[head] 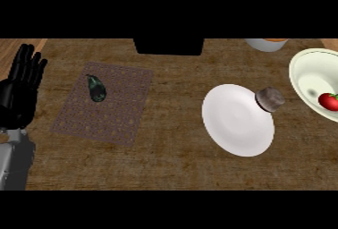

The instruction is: Pick the tomato from the plate and place it in the bowl

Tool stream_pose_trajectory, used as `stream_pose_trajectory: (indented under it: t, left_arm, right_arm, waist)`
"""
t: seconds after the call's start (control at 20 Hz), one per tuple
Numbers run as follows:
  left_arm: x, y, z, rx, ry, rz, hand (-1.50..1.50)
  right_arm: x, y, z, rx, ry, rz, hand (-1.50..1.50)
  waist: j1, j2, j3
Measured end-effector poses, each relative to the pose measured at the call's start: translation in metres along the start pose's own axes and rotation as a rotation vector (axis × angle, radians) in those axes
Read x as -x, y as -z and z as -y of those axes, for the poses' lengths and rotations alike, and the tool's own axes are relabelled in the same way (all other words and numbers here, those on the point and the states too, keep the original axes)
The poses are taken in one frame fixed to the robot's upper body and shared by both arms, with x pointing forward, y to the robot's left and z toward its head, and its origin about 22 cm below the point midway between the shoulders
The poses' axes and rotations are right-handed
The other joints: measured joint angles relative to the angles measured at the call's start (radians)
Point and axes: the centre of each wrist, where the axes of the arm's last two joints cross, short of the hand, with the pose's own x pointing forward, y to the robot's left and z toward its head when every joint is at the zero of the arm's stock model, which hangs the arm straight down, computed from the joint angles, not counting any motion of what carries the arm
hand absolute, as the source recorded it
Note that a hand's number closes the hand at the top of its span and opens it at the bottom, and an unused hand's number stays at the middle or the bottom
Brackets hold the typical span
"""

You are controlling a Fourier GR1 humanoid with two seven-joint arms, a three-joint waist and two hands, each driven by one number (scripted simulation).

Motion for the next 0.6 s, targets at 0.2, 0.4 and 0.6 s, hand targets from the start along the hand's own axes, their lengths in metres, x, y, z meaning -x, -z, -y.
stream_pose_trajectory:
  t: [0.2, 0.4, 0.6]
  left_arm:
    - [0.001, -0.002, 0.000, 0.006, 0.006, -0.001, 0.00]
    - [0.000, -0.002, 0.000, 0.004, 0.005, 0.005, 0.00]
    - [-0.001, -0.002, 0.002, 0.003, -0.001, 0.004, 0.00]
  right_arm:
    - [0.000, 0.005, -0.014, 0.015, 0.156, 0.028, -1.50]
    - [0.002, 0.003, -0.008, 0.124, 0.286, 0.081, -1.50]
    - [0.010, -0.006, 0.003, 0.278, 0.380, 0.102, -1.50]
  waist:
    - [0.000, 0.001, 0.001]
    - [-0.001, 0.002, 0.001]
    - [-0.001, 0.004, 0.002]
